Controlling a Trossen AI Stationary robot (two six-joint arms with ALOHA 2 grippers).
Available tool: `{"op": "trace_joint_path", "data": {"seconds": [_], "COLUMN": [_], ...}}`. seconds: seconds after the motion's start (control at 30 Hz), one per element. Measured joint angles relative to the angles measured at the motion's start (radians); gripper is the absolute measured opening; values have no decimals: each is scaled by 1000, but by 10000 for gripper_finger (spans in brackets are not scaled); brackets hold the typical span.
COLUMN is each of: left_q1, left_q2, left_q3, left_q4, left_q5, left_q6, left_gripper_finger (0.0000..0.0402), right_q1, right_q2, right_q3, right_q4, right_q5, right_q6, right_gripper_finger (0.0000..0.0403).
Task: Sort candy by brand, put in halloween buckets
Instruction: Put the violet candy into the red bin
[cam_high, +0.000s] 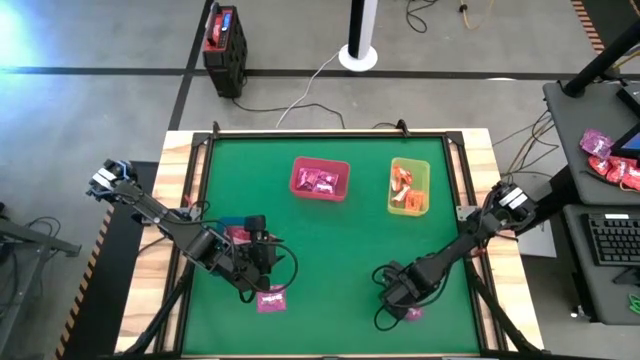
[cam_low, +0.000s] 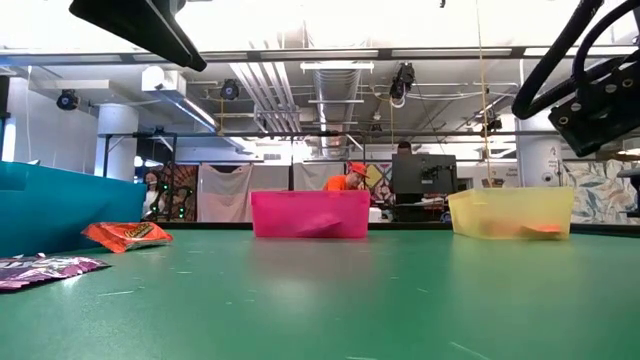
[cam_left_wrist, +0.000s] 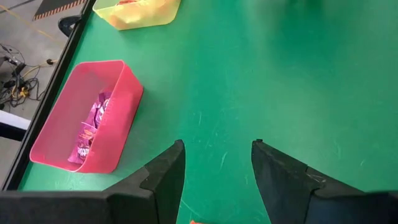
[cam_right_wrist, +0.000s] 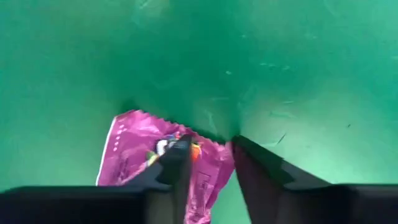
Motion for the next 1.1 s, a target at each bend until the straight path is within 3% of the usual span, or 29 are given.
{"op": "trace_joint_path", "data": {"seconds": [0.2, 0.33, 0.47, 0.73, 0.87, 1.03, 1.1], "left_q1": [0, 0, 0, 0, 0, 0, 0], "left_q2": [0, 0, 0, 0, 0, 0, 0], "left_q3": [0, 0, 0, 0, 0, 0, 0], "left_q4": [0, 0, 2, 11, 20, 21, 21], "left_q5": [0, 0, -21, -100, -108, -165, -196], "left_q6": [0, 0, 0, 0, 0, 0, 4], "left_gripper_finger": [168, 168, 168, 168, 168, 168, 168], "right_q1": [-1, -1, -16, -121, -182, -259, -304], "right_q2": [-2, -28, -92, -237, -272, -275, -272], "right_q3": [-3, -7, -10, -8, -7, -7, -6], "right_q4": [0, 1, 8, 122, 199, 308, 389], "right_q5": [12, 26, 155, 546, 792, 1194, 1263], "right_q6": [-18, -22, -16, -200, -380, -534, -598], "right_gripper_finger": [18, 12, 9, 8, 8, 8, 9]}}
